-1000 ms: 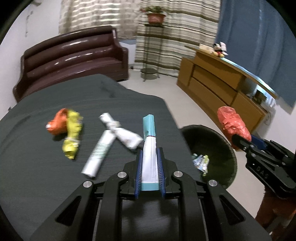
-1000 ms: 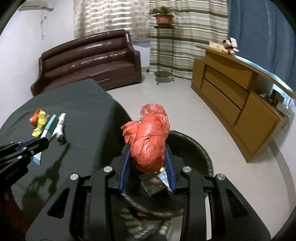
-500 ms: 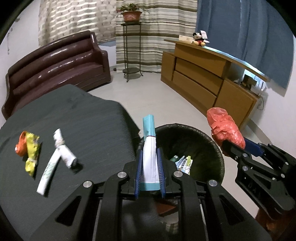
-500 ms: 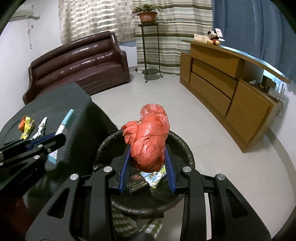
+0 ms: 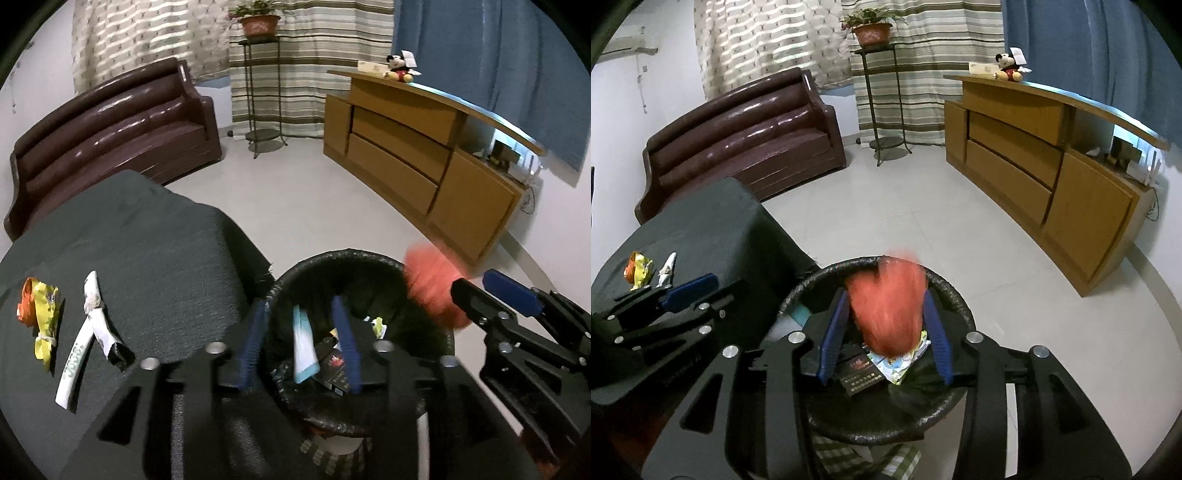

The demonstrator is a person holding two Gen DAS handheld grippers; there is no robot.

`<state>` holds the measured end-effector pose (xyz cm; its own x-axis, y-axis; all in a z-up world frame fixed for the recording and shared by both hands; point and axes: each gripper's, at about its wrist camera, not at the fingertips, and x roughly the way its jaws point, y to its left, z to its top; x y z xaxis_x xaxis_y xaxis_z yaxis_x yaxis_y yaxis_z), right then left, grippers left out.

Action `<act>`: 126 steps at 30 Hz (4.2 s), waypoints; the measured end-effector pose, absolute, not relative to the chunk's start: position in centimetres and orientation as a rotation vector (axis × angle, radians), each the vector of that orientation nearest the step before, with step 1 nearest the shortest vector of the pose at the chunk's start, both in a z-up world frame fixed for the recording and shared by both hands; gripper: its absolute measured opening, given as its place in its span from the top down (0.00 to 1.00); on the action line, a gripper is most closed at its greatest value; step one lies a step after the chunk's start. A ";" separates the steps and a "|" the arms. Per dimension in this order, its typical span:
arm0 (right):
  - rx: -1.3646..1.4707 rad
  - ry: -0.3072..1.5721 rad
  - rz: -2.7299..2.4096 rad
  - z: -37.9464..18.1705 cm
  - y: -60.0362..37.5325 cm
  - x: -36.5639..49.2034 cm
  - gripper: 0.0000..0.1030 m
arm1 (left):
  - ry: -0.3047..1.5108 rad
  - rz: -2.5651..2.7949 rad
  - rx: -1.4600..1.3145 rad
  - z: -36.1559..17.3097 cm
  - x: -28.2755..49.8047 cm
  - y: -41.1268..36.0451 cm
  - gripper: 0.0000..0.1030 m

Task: Collect trash
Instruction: 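Carry the tube and red bag over the bin and open both tools, then move both open tools back over the remaining trash on the table, then grasp the white-green strip with the left tool, then grasp the white rolled wrapper with the right tool while the left tool holds the strip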

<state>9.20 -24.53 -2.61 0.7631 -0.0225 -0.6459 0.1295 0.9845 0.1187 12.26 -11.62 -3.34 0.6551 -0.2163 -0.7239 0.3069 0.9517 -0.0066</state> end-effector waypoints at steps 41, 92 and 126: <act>0.108 0.714 -0.005 -1.9 -19.0 9.8 0.60 | 0.797 -0.160 0.046 -2.3 12.0 -3.8 0.45; 0.038 0.755 0.204 -1.9 -8.4 12.4 0.60 | 0.862 -0.117 0.048 -3.1 10.1 6.3 0.83; -0.083 0.832 0.295 -2.4 0.7 17.2 0.60 | 0.861 0.170 -0.110 -3.4 9.4 19.3 0.83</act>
